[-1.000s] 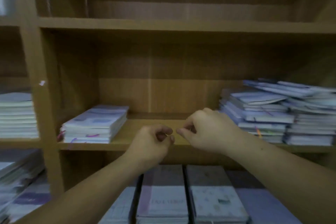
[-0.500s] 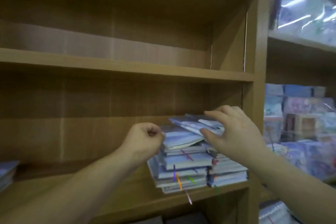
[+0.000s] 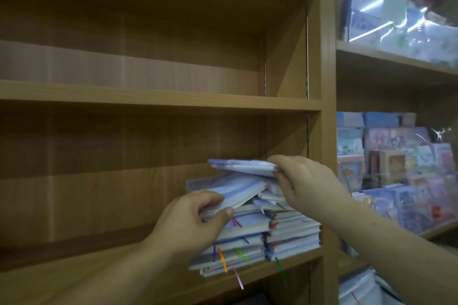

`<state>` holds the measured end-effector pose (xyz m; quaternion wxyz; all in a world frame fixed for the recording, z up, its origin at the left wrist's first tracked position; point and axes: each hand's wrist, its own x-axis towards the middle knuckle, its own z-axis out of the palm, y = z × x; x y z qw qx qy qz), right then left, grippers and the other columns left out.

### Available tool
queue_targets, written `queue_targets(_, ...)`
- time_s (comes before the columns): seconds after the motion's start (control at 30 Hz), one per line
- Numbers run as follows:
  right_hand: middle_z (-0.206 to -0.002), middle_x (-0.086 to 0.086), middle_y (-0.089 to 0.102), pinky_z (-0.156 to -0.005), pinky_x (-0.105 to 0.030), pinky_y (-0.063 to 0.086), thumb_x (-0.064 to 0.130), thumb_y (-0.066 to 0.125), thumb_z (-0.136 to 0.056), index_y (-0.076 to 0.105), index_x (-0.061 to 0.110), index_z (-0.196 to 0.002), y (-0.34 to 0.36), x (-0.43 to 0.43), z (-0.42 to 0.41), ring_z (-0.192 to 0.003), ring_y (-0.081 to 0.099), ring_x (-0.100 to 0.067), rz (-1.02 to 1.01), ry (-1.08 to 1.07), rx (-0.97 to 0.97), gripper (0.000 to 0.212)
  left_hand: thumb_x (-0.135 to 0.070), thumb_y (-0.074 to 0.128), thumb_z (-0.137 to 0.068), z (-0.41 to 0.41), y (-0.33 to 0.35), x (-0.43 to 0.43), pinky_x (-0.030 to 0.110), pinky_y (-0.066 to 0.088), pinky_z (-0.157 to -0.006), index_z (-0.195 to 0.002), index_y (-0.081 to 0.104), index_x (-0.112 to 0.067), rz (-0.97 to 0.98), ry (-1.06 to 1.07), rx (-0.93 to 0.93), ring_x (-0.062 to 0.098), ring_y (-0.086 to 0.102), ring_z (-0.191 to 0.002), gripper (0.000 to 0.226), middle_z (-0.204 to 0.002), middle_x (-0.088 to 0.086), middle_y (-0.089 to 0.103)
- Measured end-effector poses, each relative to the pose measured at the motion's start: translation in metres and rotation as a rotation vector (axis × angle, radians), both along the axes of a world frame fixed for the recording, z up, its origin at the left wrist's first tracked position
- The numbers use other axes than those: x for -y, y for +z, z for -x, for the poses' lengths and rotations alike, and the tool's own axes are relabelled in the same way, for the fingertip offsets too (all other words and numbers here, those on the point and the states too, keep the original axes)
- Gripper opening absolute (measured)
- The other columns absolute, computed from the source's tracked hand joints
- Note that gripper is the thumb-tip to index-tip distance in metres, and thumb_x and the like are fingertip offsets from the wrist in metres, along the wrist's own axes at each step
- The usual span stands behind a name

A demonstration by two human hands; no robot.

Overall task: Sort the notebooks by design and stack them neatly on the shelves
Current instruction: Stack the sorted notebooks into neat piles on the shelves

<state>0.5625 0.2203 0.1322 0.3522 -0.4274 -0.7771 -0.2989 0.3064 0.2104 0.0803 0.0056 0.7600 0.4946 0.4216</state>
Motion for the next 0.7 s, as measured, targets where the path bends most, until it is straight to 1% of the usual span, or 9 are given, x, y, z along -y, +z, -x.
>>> queue_targets(0.07, -0.094, -0.002, 0.072, -0.065, -0.039, 0.057, 0.013, 0.073, -0.080, 0.069, 0.015, -0.116, 0.003, 0.016, 0.016, -0.082, 0.069, -0.029, -0.156, 0.015, 0.036, 0.036, -0.081, 0.046, -0.085, -0.003, 0.005, 0.008, 0.027, 0.050, -0.079, -0.093, 0.071, -0.029, 0.121, -0.106, 0.112, -0.007, 0.060, -0.080, 0.058, -0.084, -0.025, 0.066)
queue_targets(0.13, -0.099, -0.001, 0.073, -0.071, -0.040, 0.058, 0.006, 0.081, -0.067, 0.070, 0.014, -0.115, 0.003, 0.035, 0.040, -0.088, 0.070, -0.026, -0.216, 0.033, 0.094, 0.050, -0.078, 0.041, -0.087, -0.007, 0.014, 0.021, 0.026, 0.054, -0.085, -0.092, 0.075, -0.029, 0.305, -0.219, 0.377, -0.007, 0.067, -0.084, 0.059, -0.088, -0.026, 0.073)
queue_targets(0.23, -0.097, -0.001, 0.074, -0.070, -0.038, 0.055, 0.012, 0.081, -0.069, 0.070, 0.015, -0.113, -0.005, 0.059, 0.070, -0.085, 0.071, -0.025, -0.256, 0.080, 0.148, 0.045, -0.071, 0.043, -0.085, -0.004, 0.025, 0.040, 0.037, 0.057, -0.085, -0.098, 0.077, -0.026, 0.298, -0.179, 0.750, 0.017, 0.073, -0.097, 0.058, -0.094, -0.006, 0.079)
queue_targets(0.33, -0.095, 0.004, 0.075, -0.070, -0.035, 0.055, 0.024, 0.081, -0.074, 0.070, 0.022, -0.108, -0.022, 0.064, 0.077, -0.084, 0.071, -0.020, -0.206, 0.235, 0.162, 0.036, -0.059, 0.054, -0.096, 0.003, 0.024, 0.062, 0.043, 0.060, -0.073, -0.101, 0.076, -0.009, 0.475, -0.132, 1.001, 0.032, 0.075, -0.085, 0.056, -0.090, 0.015, 0.078)
queue_targets(0.43, -0.097, 0.016, 0.074, -0.078, -0.035, 0.056, 0.036, 0.078, -0.075, 0.063, 0.037, -0.106, -0.037, 0.077, 0.091, -0.094, 0.069, -0.007, 0.156, 0.387, -0.010, 0.034, -0.025, 0.074, -0.091, 0.007, 0.017, 0.077, 0.036, 0.059, -0.058, -0.108, 0.075, 0.000, 0.650, -0.262, 1.097, 0.031, 0.074, -0.077, 0.030, -0.094, 0.018, 0.077)
queue_targets(0.5, -0.100, 0.024, 0.073, -0.088, -0.021, 0.051, 0.041, 0.086, -0.072, 0.059, 0.040, -0.102, -0.037, 0.086, 0.097, -0.101, 0.064, 0.009, 0.478, 0.453, -0.232, 0.041, -0.009, 0.076, -0.088, 0.012, 0.011, 0.076, 0.033, 0.057, -0.054, -0.105, 0.075, 0.001, 0.628, -0.244, 1.107, 0.030, 0.075, -0.074, 0.020, -0.093, 0.019, 0.077)
queue_targets(0.53, -0.096, 0.023, 0.074, -0.088, -0.020, 0.051, 0.040, 0.087, -0.073, 0.060, 0.038, -0.096, -0.036, 0.087, 0.097, -0.099, 0.065, 0.010, 0.523, 0.499, -0.302, 0.035, -0.002, 0.074, -0.087, 0.015, 0.008, 0.074, 0.034, 0.059, -0.055, -0.104, 0.074, 0.003, 0.600, -0.219, 1.111, 0.029, 0.075, -0.071, 0.017, -0.091, 0.020, 0.077)
queue_targets(0.6, -0.092, 0.019, 0.072, -0.084, -0.031, 0.056, 0.040, 0.078, -0.083, 0.064, 0.034, -0.091, -0.033, 0.086, 0.089, -0.093, 0.068, 0.002, 0.398, 0.478, -0.338, 0.018, 0.006, 0.071, -0.086, 0.019, 0.004, 0.073, 0.047, 0.063, -0.072, -0.104, 0.072, 0.005, 0.564, -0.177, 1.130, 0.035, 0.076, -0.079, 0.018, -0.092, 0.021, 0.077)
queue_targets(0.7, -0.114, 0.014, 0.058, -0.090, -0.036, 0.050, 0.054, 0.066, -0.089, 0.062, 0.035, -0.116, -0.031, 0.077, 0.076, -0.108, 0.060, -0.011, 0.343, 0.070, -0.152, 0.033, 0.005, 0.072, -0.086, 0.026, -0.002, 0.080, 0.059, 0.059, -0.086, -0.105, 0.071, 0.003, 0.504, -0.130, 1.110, 0.038, 0.075, -0.090, 0.019, -0.093, 0.017, 0.078)
